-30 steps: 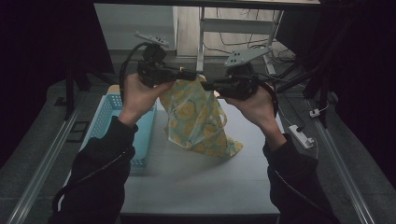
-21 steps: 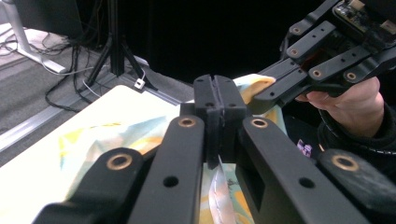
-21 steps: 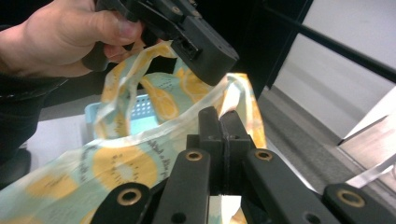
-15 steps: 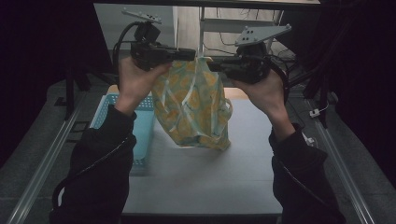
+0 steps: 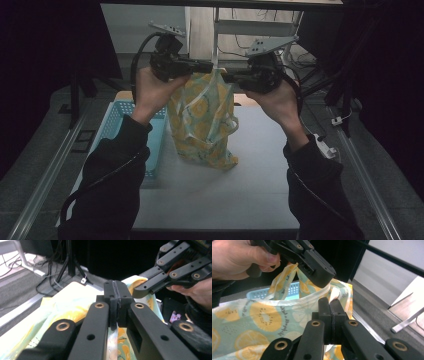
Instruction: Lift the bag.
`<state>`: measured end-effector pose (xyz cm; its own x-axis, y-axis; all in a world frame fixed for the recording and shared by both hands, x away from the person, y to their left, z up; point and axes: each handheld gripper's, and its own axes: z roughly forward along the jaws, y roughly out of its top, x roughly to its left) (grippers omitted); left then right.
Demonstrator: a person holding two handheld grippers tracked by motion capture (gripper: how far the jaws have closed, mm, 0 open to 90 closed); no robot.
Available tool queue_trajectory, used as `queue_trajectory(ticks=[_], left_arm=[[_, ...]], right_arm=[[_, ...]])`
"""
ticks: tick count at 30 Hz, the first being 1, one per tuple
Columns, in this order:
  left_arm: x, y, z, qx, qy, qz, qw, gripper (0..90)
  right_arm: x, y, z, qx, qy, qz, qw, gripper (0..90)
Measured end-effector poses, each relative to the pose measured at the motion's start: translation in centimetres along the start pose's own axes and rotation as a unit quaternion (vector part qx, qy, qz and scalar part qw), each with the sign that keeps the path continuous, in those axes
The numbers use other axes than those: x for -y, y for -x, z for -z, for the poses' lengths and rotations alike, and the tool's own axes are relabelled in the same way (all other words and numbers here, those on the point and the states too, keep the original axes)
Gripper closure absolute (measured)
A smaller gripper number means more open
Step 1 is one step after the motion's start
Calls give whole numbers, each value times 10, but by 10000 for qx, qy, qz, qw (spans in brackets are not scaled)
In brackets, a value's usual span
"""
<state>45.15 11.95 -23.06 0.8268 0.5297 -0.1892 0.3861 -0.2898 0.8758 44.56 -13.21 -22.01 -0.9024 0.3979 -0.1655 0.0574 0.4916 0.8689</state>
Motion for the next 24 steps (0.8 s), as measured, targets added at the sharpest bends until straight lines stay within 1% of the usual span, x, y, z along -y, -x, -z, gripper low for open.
queue_trajectory(ticks=[2,4,8,10,11,13,15,19,22,24], left_arm=[[4,-2,-5,-4,-54,0,10000,882],[6,-4,-8,1,-57,-1,10000,881],[10,-5,-11,-12,-127,-2,9999,870],[12,-3,-9,-37,-126,3,9999,806],[13,-3,-8,-37,-135,-15,9999,765],[16,-1,-5,-65,-151,-80,9998,718],[20,1,-3,-179,-178,-112,9996,640],[31,5,2,-337,-135,-264,9990,523],[39,7,4,-406,-127,-395,9983,453],[43,8,5,-490,-148,-489,9975,395]], right_arm=[[5,2,-4,5,-56,-34,10000,900],[9,4,-6,-12,-89,-84,9999,899],[14,5,-7,-29,-115,-122,9999,884],[15,6,-3,16,-87,-107,9999,864],[16,7,0,23,-33,-145,9999,843],[19,7,3,42,-20,-181,9998,811],[24,7,6,80,-22,-187,9998,777],[36,9,13,126,91,-323,9994,703],[42,10,18,123,183,-407,9989,655],[45,10,21,146,204,-424,9988,625]])
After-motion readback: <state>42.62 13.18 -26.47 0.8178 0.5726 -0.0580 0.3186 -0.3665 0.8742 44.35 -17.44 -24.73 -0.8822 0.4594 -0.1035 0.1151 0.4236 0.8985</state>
